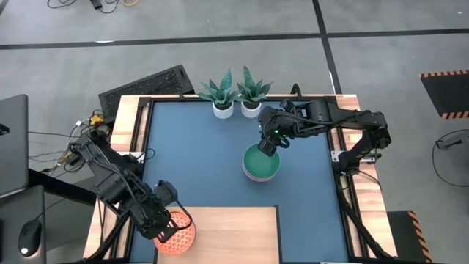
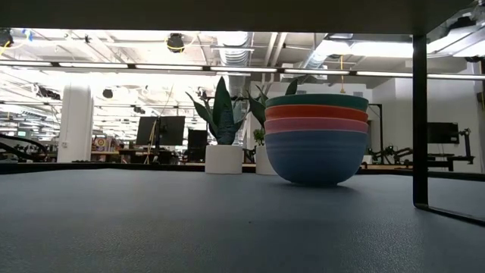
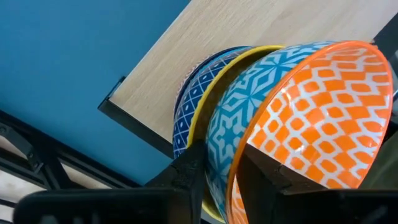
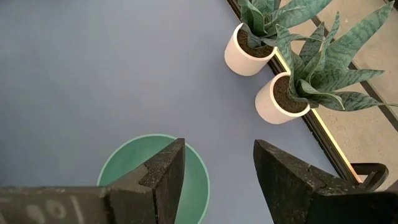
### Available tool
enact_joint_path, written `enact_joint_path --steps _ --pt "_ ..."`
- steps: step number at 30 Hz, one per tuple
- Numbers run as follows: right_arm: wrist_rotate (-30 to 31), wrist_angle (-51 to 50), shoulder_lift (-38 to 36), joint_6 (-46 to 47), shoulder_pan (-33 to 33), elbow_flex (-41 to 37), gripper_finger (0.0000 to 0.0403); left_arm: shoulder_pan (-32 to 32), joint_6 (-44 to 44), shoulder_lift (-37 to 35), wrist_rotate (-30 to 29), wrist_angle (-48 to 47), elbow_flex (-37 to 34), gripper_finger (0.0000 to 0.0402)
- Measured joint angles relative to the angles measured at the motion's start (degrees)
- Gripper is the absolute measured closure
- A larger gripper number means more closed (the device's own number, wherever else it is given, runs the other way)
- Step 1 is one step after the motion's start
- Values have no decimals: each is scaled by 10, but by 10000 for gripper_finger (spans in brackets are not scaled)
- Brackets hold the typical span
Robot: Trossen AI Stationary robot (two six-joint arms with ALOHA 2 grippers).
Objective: Place and stack bowls onto a shelf
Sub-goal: Stack the orange and white bowl on top of the yellow and white bowl on the shelf
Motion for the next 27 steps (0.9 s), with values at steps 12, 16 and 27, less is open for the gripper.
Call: enact_joint_path --steps 12,16,27 --pt "0 0 0 0 0 0 187 -14 -65 -33 13 -19 0 328" --pt "0 0 0 0 0 0 187 -14 -56 -33 10 -18 0 328" --pt "0 0 0 -4 0 0 187 -18 -22 -33 -20 -7 0 323"
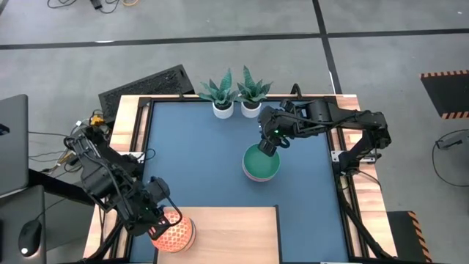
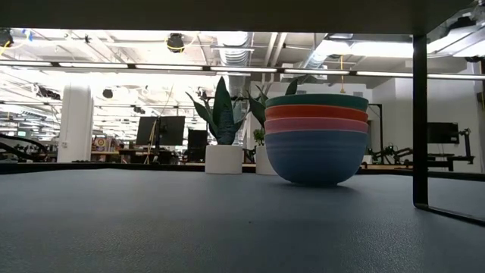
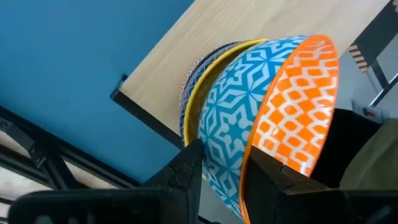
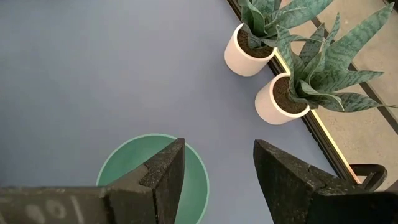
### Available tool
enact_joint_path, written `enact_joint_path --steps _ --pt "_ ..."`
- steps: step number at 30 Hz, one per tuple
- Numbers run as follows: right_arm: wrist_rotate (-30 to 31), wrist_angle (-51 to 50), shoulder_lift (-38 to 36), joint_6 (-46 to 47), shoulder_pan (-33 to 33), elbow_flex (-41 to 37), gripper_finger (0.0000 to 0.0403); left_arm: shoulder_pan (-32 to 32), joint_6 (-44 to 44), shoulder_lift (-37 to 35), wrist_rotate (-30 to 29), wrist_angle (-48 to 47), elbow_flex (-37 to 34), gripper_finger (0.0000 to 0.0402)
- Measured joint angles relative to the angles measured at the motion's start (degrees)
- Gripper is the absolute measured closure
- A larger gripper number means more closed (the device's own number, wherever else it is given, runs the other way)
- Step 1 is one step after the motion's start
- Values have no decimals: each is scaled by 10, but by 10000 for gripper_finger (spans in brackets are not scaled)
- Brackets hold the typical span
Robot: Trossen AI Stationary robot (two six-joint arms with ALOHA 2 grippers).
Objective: Place and stack bowls onto a shelf
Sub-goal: Stack the orange and white bowl on top of the yellow and white bowl on the shelf, then put the green bowl on the shelf
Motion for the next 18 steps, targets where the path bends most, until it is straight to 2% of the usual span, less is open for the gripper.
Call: enact_joint_path --steps 5,14,18 --pt "0 0 0 0 0 0 187 0 15 0 -3 3 0 293" --pt "0 0 0 0 0 0 187 -1 33 0 -5 -1 0 204" --pt "0 0 0 0 0 0 187 0 29 0 -5 -2 0 188"
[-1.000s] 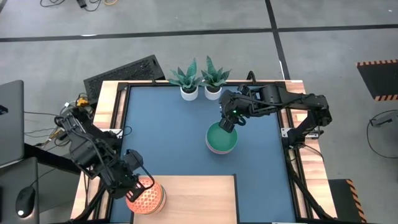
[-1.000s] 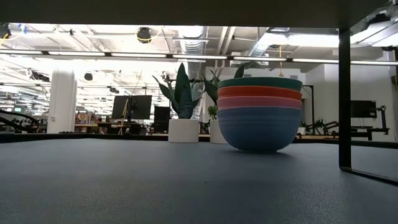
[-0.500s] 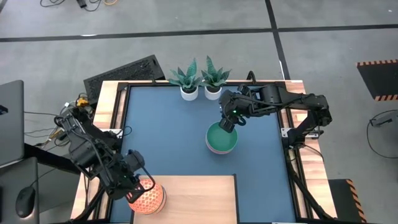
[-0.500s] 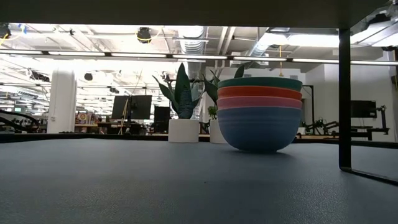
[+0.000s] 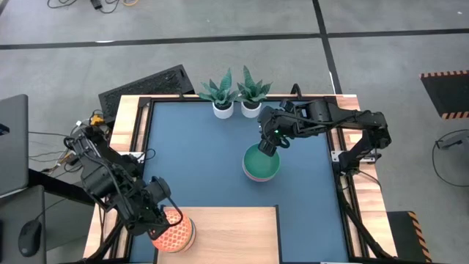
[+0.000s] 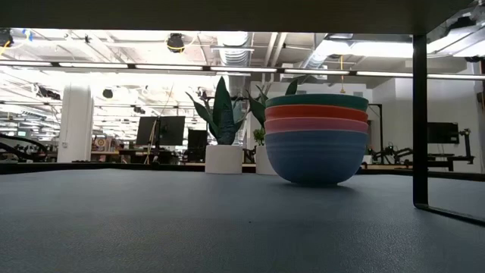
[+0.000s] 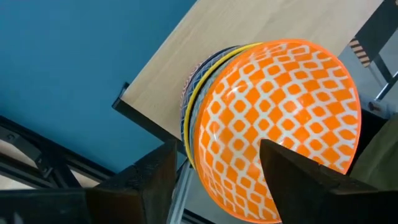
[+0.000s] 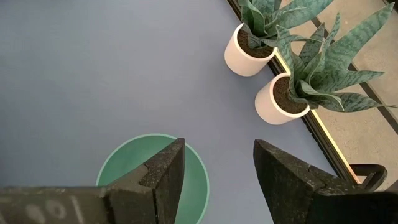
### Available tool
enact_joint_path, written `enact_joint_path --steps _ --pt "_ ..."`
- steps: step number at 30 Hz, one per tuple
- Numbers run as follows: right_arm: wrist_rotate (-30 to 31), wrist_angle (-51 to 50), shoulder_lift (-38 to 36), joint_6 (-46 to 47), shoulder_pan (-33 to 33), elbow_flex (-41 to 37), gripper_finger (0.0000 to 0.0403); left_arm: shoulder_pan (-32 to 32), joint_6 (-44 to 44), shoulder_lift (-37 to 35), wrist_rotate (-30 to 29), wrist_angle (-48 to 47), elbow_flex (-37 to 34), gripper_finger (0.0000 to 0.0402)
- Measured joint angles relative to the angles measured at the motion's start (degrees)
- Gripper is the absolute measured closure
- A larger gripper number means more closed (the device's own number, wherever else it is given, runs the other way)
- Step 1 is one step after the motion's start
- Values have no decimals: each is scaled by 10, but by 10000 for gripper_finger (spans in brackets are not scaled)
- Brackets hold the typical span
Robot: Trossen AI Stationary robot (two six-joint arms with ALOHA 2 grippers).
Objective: Place and stack bowls onto a shelf
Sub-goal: Put the green bowl on the shelf
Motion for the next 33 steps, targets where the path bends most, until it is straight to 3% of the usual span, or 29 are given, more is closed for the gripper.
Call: enact_joint_path --steps 8,13,19,22,25,29,33 --pt "0 0 0 0 0 0 187 -15 -19 -1 -45 -2 0 186" --pt "0 10 0 0 0 0 187 -80 -56 -7 -180 2 0 186" --pt "-2 96 12 -39 -7 0 187 -146 -60 -1 -369 4 -1 186" --pt "-22 73 31 -25 -21 1 187 -161 -71 -1 -456 6 -8 186" --pt "-24 -12 49 0 -31 -2 187 -176 -75 -1 -517 11 -18 186" --pt "-14 -38 53 13 -33 -40 187 -177 -75 -1 -537 15 -36 187" --pt "-45 47 22 4 -45 -175 187 -176 -75 -1 -543 17 -50 187"
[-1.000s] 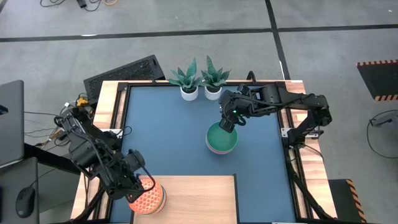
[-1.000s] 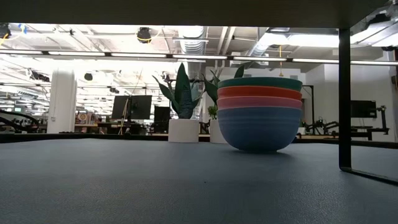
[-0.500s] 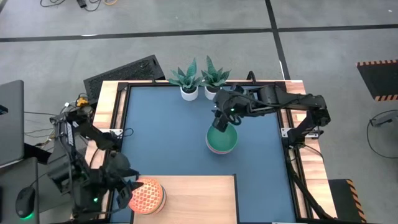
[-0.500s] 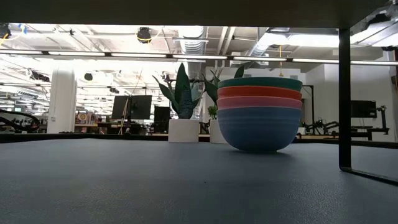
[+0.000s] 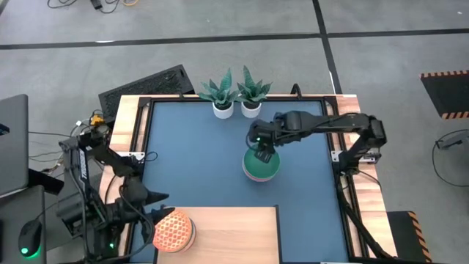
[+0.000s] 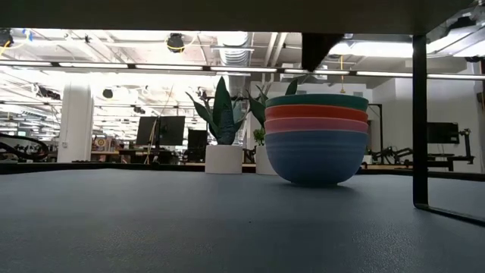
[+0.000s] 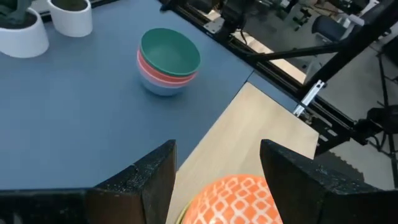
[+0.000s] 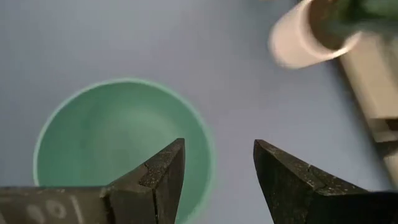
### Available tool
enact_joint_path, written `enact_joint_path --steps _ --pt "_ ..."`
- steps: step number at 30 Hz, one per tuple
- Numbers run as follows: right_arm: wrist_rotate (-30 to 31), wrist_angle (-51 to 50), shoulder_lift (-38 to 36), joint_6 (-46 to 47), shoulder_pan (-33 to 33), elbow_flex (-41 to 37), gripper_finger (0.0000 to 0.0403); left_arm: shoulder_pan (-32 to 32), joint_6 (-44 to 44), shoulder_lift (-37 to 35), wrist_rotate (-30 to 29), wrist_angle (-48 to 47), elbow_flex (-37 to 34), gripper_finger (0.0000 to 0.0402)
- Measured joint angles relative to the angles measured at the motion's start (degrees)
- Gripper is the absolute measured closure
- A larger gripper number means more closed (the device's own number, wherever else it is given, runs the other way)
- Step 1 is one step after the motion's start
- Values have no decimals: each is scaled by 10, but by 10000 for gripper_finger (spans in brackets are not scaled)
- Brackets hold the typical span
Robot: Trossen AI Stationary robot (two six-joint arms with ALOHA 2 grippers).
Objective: Place and stack bowls onto a shelf
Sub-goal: Put the green bowl on the shelf
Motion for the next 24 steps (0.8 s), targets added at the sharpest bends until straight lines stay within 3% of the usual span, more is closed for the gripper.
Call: enact_joint_path --steps 5,9,18,24 --pt "-51 143 -53 -13 -53 -160 187 0 -1 0 -21 7 -6 187" --pt "-72 174 -65 -18 -93 -220 187 1 -1 -9 -27 9 -6 187" --pt "-103 198 -68 -49 -101 -248 187 1 1 -26 -88 13 -6 187" --pt "-95 262 -119 -44 -93 -227 187 1 34 -26 -140 13 -6 187"
